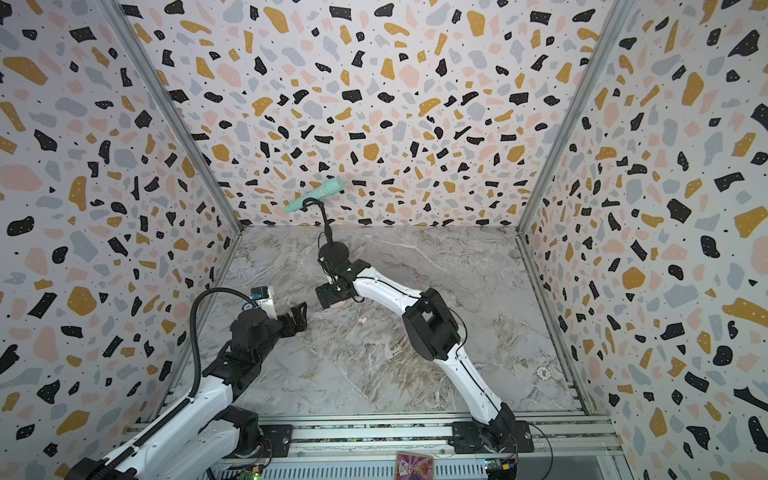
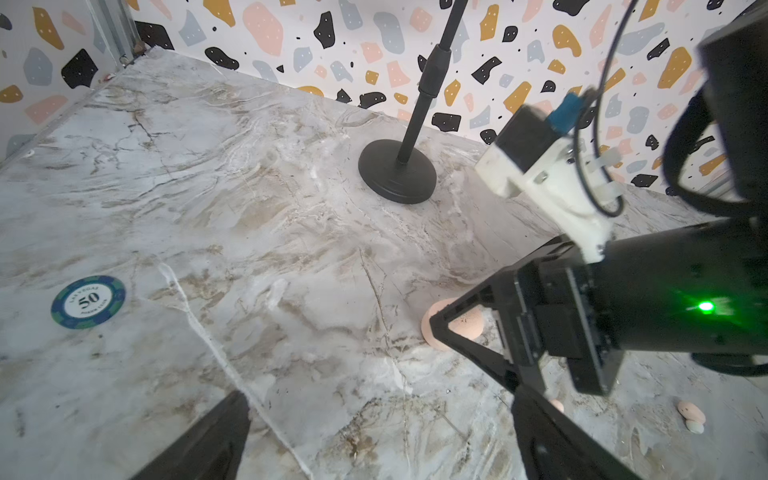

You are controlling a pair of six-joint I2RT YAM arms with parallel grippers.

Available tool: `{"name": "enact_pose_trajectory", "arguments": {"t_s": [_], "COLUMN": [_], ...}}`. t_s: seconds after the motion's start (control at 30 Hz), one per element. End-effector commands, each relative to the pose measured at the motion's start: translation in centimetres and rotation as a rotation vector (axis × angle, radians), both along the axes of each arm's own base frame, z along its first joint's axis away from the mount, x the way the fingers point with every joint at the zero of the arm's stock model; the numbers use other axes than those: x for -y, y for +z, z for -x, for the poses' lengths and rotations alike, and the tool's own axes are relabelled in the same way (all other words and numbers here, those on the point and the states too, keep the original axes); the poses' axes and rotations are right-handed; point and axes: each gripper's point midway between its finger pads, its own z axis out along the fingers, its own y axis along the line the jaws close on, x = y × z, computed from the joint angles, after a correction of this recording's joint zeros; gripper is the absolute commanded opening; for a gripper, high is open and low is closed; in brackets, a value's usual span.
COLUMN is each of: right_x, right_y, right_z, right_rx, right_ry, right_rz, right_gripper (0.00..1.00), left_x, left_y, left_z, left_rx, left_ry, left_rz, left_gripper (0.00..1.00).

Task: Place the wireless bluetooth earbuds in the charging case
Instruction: 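Lower and close the right gripper on the pink case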

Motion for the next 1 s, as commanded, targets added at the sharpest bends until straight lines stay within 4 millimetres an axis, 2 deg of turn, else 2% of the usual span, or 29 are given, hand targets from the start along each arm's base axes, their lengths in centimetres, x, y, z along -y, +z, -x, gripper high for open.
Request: {"name": "enact_pose_trajectory", "arguments": {"t_s": [0.0,0.37,0.97], "right_x": [0.1,-0.1,-0.3], "right_y": [0.9,-0.1,-0.5], "right_z": [-0.4,-1.2,-1.0], "right_rx": [0.019,0.033,0.046], "right_ry": [-0.047,-0.113,-0.128], "right_rz": [0.01,0.029,0.059], "right_gripper": [0.88,0.8,0.71], "left_x": [-0.3,-0.4,-0.2], "left_y": [1.0,0.6,0.4], "left_z": [-0.4,-0.3,-0.3], "left_rx": [0.031,0.024,0.024], "left_ry": [0.017,0.017,0.007], "left_rz": [0.003,0.002,0.009], "left_gripper": [1.0,1.0,1.0]}}
